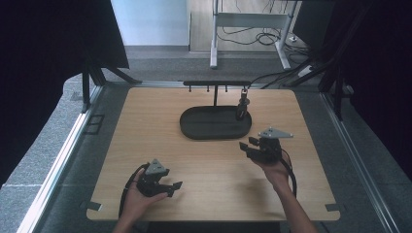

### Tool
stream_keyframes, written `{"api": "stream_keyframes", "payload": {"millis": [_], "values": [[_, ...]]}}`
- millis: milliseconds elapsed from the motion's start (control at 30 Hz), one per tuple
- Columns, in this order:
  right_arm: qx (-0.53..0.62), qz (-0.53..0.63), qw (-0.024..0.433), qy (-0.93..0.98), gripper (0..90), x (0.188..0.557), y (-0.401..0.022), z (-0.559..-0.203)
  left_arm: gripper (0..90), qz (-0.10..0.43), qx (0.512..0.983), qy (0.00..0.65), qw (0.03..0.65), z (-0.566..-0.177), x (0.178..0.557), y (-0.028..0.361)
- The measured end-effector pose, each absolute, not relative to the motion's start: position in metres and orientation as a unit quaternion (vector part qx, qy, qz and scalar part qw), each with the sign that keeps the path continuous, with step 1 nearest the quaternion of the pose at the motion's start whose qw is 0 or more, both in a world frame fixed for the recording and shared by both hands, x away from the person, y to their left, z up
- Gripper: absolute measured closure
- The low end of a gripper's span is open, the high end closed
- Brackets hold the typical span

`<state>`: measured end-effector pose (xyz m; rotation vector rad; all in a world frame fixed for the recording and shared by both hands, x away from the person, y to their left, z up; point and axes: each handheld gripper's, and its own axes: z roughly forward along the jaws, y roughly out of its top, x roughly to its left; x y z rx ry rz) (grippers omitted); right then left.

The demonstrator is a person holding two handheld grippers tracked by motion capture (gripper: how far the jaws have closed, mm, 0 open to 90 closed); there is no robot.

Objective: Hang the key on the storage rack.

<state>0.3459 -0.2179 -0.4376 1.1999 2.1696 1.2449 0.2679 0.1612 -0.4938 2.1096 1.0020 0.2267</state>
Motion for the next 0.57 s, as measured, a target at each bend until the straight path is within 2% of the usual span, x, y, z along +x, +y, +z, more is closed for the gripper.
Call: {"api": "stream_keyframes", "payload": {"millis": [333,567], "values": [[0.412,0.441,0.167,0.78,51.9,0.313,-0.233,-0.473,28.2,0.094,0.828,0.398,0.383,-0.495,0.269,0.163],[0.411,0.451,0.172,0.774,50.7,0.307,-0.238,-0.478,28.2,0.093,0.828,0.397,0.384,-0.495,0.269,0.163]]}}
